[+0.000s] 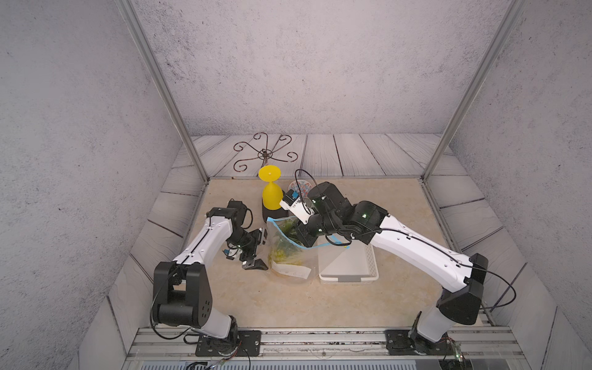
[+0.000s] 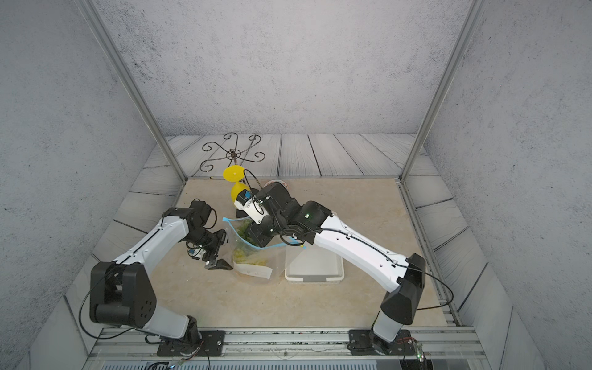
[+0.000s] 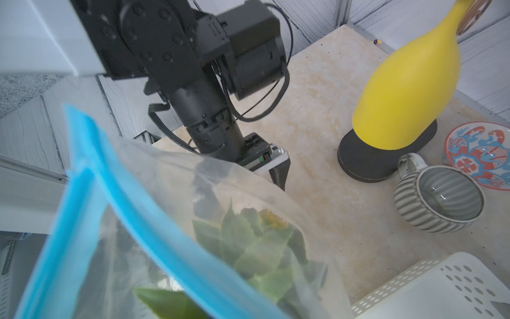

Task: Open the zip-top bag and take out the pineapple
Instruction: Pick up the pineapple from the zipper food storage bag, then place the pineapple in the basket.

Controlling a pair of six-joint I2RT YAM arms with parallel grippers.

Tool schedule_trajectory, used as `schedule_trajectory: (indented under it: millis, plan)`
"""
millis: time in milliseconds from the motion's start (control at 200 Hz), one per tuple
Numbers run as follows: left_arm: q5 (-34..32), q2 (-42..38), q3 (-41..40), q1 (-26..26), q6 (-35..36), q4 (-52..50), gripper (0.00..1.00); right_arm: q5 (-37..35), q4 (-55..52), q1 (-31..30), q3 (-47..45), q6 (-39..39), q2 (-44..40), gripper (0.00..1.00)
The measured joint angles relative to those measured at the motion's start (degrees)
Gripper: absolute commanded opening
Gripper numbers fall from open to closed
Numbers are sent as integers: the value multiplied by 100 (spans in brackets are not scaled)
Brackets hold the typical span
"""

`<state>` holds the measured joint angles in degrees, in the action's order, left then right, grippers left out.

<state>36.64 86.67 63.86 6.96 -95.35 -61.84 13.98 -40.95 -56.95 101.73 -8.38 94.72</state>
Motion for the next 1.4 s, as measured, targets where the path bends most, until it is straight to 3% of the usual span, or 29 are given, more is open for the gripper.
schedule_trajectory:
  millis: [120,185,220,1091,1401]
  plan:
    - [-44,-4,-264,107,-111,227,50,15,-2,2,57,-31,0,0]
    - [-101,15,-332,136,-131,306,21,20,-4,2,111,-44,0,0]
    - [-118,42,-341,140,-122,348,0,20,-35,2,166,-46,0,0]
    - [-1622,509,269,94,496,-144,0,-568,-1097,52,2426,-55,11,0]
    - [-1864,765,809,140,535,-256,0,-579,-1054,138,2579,-323,9,0]
